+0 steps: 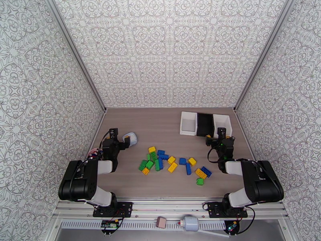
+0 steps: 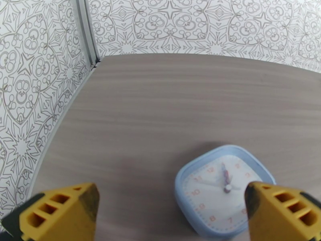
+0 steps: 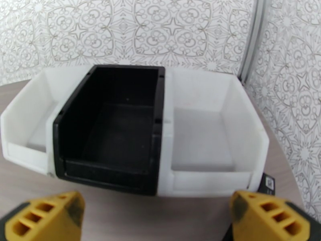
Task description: Sort the legos into containers by color
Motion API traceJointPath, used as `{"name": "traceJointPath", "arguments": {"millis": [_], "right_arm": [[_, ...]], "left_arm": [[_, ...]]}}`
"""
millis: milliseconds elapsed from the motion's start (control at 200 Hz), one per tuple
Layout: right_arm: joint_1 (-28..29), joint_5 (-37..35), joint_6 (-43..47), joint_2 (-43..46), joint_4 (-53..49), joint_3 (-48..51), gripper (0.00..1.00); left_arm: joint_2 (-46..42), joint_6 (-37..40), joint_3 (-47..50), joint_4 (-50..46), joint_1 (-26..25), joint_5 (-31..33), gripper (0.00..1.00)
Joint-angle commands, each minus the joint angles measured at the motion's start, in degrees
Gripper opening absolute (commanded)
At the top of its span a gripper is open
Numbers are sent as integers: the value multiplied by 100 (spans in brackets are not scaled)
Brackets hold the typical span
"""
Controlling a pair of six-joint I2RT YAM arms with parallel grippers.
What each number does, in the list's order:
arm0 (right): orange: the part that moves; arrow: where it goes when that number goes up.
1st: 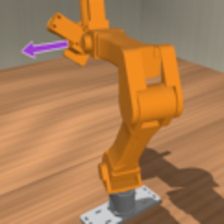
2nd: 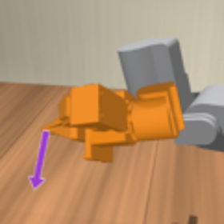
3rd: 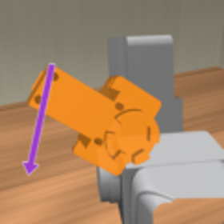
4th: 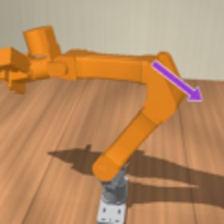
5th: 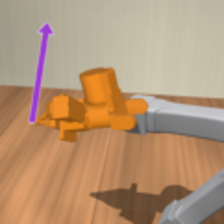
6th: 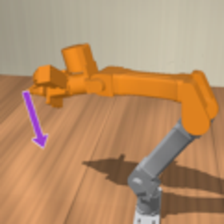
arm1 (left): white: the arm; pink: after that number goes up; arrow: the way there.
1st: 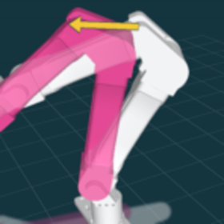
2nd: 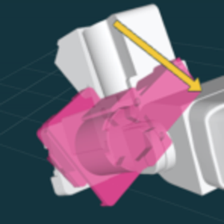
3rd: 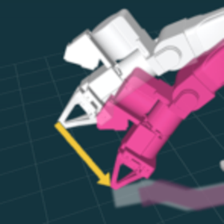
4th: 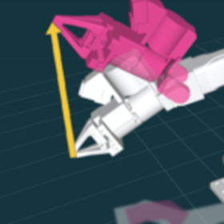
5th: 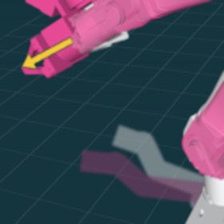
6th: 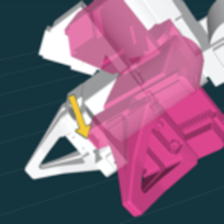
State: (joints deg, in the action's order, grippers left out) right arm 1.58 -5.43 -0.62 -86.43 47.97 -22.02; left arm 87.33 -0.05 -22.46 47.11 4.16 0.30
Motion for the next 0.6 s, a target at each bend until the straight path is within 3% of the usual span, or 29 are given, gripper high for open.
{"name": "traceJointPath", "arguments": {"millis": [0, 385, 595], "right_arm": [[-22, 67, -78, -31, -95, -114, 100], [-18, 91, -46, 3, -50, -79, 100], [-8, 139, -9, 423, -699, -261, 100]], "left_arm": [[29, -22, -92, -69, -23, 110, 100], [13, -39, -66, -46, 2, 56, 100], [-319, -63, -152, -466, -65, 321, 100]]}}
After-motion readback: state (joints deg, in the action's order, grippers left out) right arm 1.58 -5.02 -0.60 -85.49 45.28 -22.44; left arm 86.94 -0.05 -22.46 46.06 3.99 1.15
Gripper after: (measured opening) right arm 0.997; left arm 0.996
